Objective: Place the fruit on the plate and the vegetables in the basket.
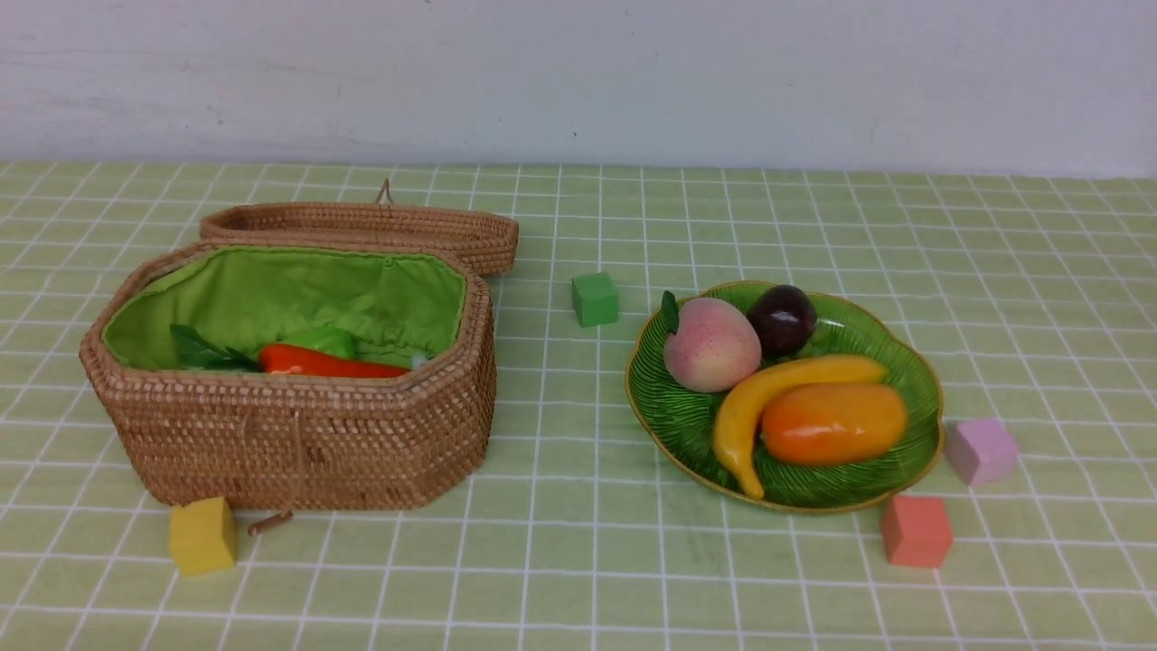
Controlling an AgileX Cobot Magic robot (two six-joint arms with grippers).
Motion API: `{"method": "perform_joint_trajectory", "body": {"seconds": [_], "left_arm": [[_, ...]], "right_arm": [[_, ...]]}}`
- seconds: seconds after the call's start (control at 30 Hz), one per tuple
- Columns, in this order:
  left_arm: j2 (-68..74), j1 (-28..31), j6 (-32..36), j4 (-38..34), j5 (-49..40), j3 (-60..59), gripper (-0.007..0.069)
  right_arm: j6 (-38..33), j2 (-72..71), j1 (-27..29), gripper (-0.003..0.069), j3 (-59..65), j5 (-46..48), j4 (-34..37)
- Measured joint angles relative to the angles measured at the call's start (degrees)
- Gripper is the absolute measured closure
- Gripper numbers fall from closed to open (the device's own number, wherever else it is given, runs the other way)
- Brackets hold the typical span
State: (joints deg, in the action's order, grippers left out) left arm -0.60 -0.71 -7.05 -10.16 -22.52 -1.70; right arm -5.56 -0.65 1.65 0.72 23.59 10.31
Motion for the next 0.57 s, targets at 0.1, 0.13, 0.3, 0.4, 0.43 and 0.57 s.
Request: {"method": "perform_joint_trajectory", "body": {"seconds": [0.1, 0.13, 0.3, 0.4, 0.43, 0.57], "left_arm": [[0.00, 0.00, 0.00, 0.00, 0.00, 0.00, 0.0633], [0.00, 0.00, 0.00, 0.00, 0.00, 0.00, 0.0633], [0.00, 0.00, 0.00, 0.00, 0.00, 0.00, 0.0626], [0.00, 0.00, 0.00, 0.00, 0.00, 0.00, 0.0624], [0.00, 0.00, 0.00, 0.00, 0.00, 0.00, 0.0624], [0.00, 0.00, 0.00, 0.00, 0.00, 0.00, 0.0622]], "right_arm": [[0.02, 0.00, 0.00, 0.0607, 0.00, 0.00, 0.00], [0.02, 0.00, 0.00, 0.0606, 0.00, 0.00, 0.00], [0.02, 0.00, 0.00, 0.0606, 0.00, 0.00, 0.00], [0.02, 0.00, 0.00, 0.0606, 0.00, 0.00, 0.00], [0.02, 0.00, 0.00, 0.0604, 0.00, 0.00, 0.00], [0.02, 0.00, 0.00, 0.0599, 0.00, 0.00, 0.00]]}}
